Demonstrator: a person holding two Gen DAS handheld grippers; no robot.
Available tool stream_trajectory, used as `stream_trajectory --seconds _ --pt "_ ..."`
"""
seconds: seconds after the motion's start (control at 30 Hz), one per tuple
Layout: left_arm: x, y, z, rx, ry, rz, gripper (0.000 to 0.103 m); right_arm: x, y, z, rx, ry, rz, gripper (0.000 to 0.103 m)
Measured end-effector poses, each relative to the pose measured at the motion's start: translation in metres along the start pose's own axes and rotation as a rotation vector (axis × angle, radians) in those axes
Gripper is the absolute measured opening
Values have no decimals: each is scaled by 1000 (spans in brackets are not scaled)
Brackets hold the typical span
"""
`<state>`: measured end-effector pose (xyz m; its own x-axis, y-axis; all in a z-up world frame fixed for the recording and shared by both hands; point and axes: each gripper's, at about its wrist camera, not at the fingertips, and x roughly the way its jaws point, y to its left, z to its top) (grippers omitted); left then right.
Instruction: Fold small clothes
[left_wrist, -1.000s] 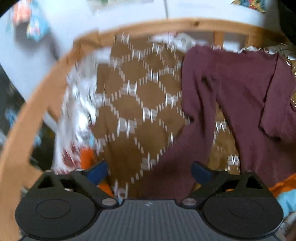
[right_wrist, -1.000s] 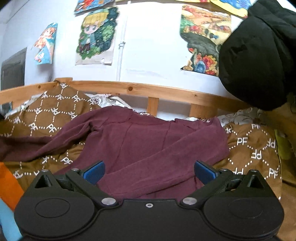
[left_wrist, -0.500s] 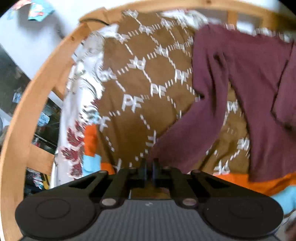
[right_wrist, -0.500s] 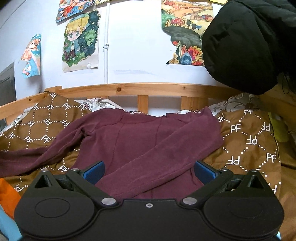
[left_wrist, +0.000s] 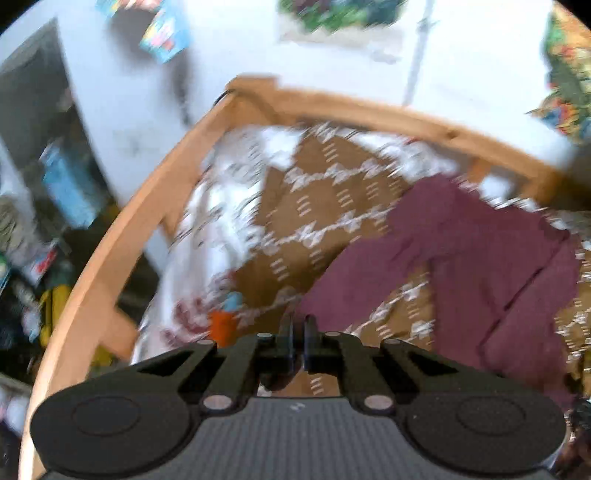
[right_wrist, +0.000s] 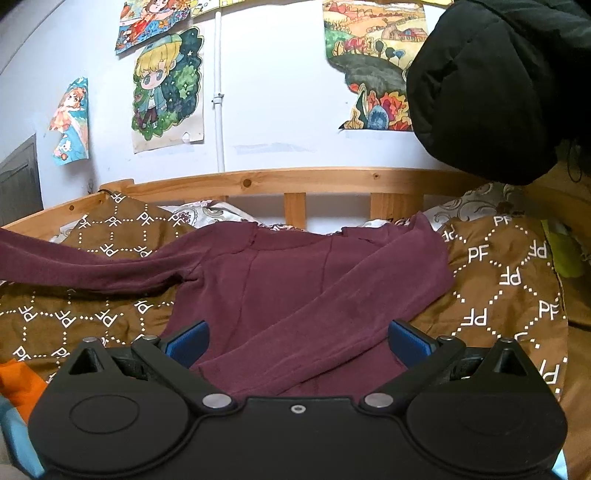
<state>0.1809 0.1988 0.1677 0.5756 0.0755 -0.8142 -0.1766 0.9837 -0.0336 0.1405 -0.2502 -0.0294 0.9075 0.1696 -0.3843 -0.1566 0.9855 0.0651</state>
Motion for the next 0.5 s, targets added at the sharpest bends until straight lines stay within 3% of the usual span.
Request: stream_trajectory --seconds 0.1,0.23,0.37,0.5 --pt "-12 -38 4 68 -78 -75 4 4 0 0 12 17 13 102" --pt "-17 -109 9 162 -120 -254 4 7 -6 3 58 43 30 102" --pt "-3 -186 9 271 -110 -392 4 4 -18 8 90 70 54 102" --pt "34 -271 -2 377 -67 -483 5 -3 -40 15 141 91 -20 102"
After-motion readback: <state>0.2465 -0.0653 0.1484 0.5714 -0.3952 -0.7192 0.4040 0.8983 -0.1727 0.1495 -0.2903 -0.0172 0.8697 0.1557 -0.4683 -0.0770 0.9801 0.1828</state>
